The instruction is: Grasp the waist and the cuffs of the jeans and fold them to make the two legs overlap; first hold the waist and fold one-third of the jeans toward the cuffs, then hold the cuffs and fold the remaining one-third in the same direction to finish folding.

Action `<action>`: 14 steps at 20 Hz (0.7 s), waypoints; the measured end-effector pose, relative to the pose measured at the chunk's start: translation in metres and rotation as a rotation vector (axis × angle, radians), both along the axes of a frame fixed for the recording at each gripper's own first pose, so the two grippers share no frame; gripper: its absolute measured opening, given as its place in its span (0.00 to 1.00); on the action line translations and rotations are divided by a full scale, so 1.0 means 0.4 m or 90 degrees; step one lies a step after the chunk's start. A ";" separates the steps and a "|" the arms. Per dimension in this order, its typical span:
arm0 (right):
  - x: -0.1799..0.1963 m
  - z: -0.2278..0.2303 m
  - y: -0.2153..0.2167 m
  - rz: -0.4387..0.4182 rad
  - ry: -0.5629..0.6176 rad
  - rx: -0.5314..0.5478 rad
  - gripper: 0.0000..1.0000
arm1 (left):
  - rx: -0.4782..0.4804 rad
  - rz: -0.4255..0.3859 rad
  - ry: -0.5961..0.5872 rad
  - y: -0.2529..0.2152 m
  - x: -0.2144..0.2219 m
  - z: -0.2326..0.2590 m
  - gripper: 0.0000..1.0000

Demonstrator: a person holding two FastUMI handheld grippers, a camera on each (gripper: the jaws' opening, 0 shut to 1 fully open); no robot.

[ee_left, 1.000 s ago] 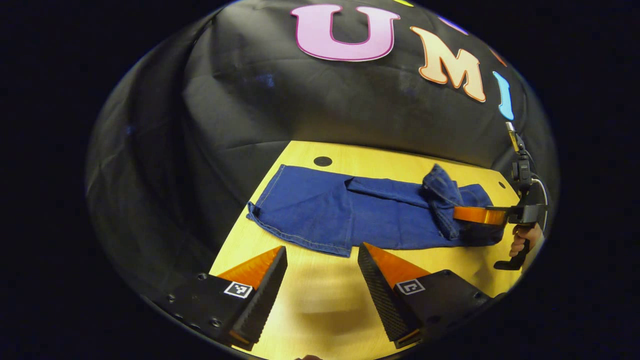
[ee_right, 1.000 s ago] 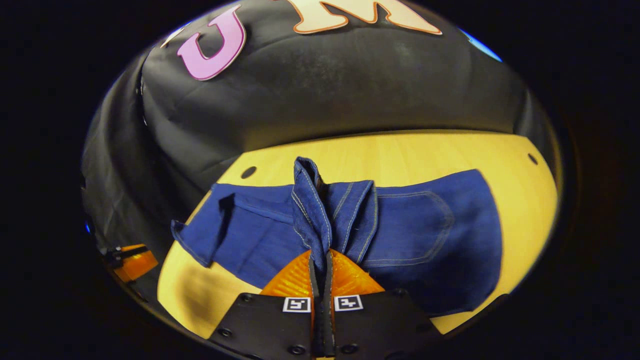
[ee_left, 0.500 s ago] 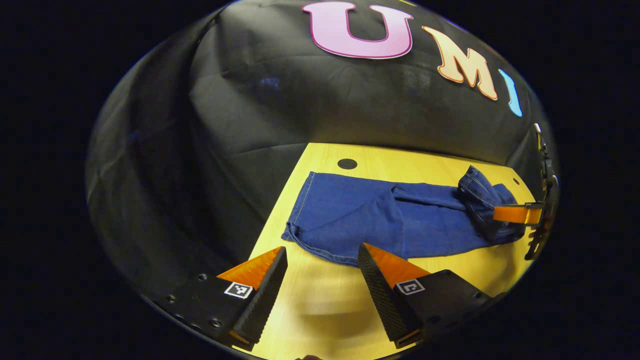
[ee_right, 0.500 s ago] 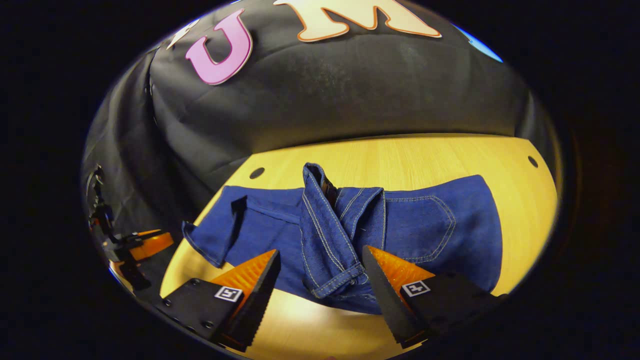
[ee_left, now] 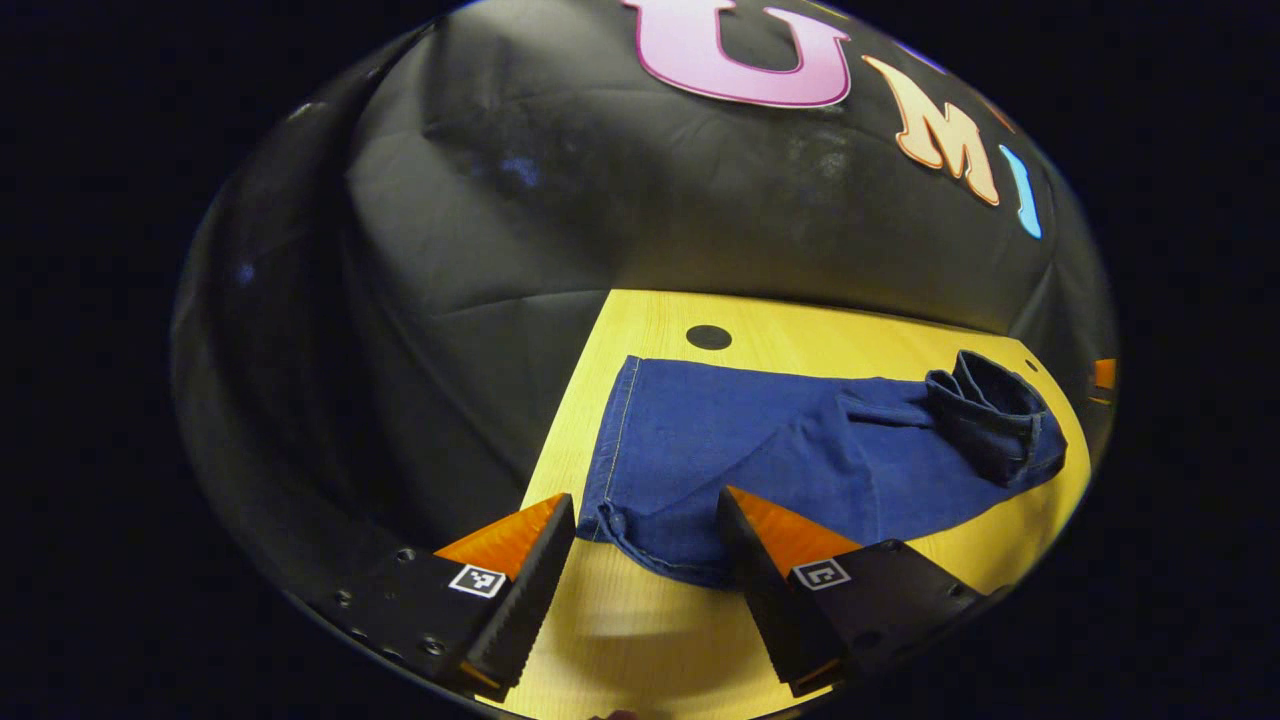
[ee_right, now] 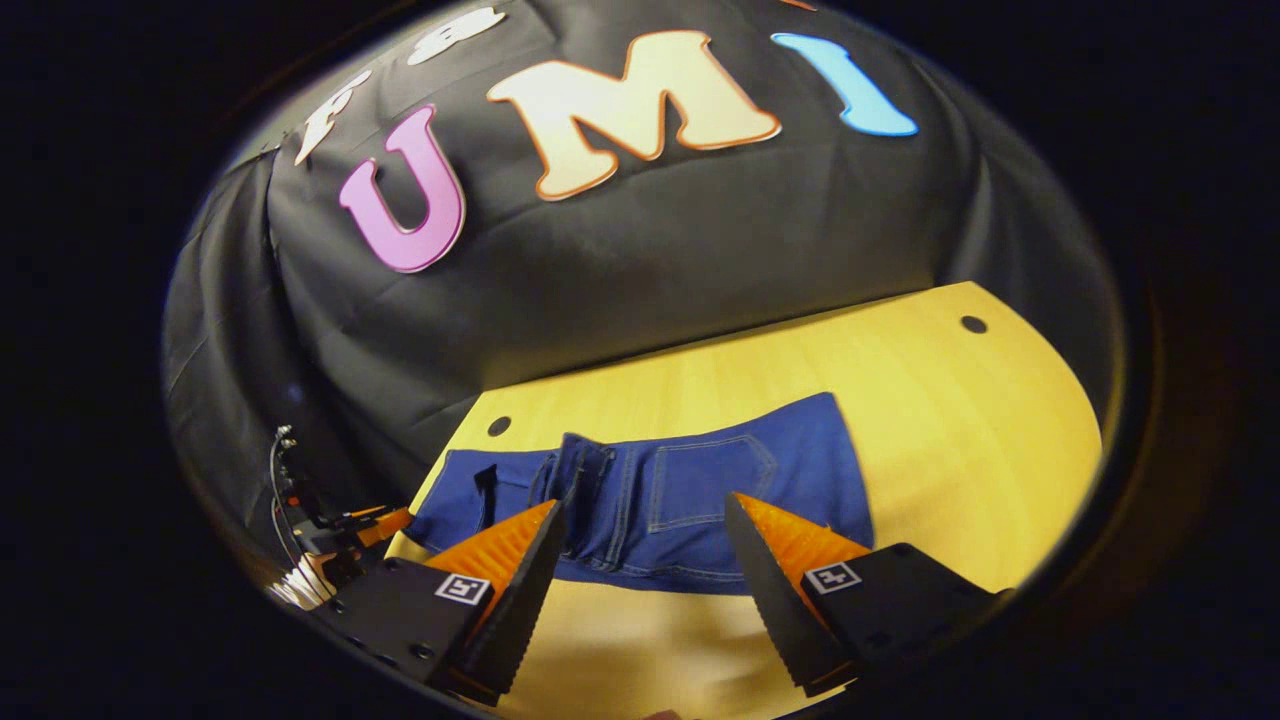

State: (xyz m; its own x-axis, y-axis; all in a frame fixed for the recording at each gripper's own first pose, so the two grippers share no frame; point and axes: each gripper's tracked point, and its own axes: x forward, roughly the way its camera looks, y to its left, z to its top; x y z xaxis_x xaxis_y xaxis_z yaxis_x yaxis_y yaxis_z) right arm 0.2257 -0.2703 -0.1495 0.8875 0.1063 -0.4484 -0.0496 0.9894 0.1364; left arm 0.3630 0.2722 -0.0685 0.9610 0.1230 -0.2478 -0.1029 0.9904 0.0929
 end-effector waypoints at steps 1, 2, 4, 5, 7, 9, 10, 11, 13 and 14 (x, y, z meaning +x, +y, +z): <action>-0.019 0.019 -0.020 -0.020 -0.006 -0.001 0.98 | -0.003 -0.006 0.007 0.004 0.016 -0.014 0.88; -0.039 0.036 -0.043 -0.040 -0.013 -0.002 0.98 | -0.008 -0.010 0.017 0.004 0.027 -0.024 0.88; -0.073 0.057 -0.092 -0.077 -0.020 -0.004 0.98 | -0.024 -0.018 0.028 0.005 0.034 -0.048 0.90; -0.087 0.061 -0.117 -0.096 -0.020 -0.007 0.98 | -0.028 -0.020 0.032 0.006 0.036 -0.057 0.90; -0.119 0.065 -0.151 -0.124 -0.019 -0.006 0.98 | -0.033 -0.021 0.035 0.008 0.042 -0.063 0.90; -0.144 0.061 -0.167 -0.141 -0.015 -0.001 0.98 | -0.035 -0.018 0.047 0.011 0.044 -0.081 0.91; -0.157 0.053 -0.171 -0.147 -0.010 0.000 0.98 | -0.034 -0.018 0.046 0.012 0.047 -0.079 0.92; -0.167 0.048 -0.171 -0.150 -0.007 0.003 0.98 | -0.034 -0.020 0.047 0.010 0.049 -0.083 0.92; -0.176 0.040 -0.165 -0.151 -0.004 0.008 0.98 | -0.041 -0.025 0.045 0.003 0.050 -0.081 0.90; -0.182 0.037 -0.159 -0.151 -0.004 0.011 0.98 | -0.042 -0.032 0.046 -0.003 0.051 -0.081 0.87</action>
State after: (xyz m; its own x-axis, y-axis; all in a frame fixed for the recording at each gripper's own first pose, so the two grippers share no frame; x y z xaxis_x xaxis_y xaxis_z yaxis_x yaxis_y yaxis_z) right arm 0.1528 -0.3340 -0.1347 0.8911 -0.0985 -0.4429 0.1835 0.9710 0.1532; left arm 0.3832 0.2712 -0.1007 0.9446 0.0564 -0.3233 -0.0487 0.9983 0.0319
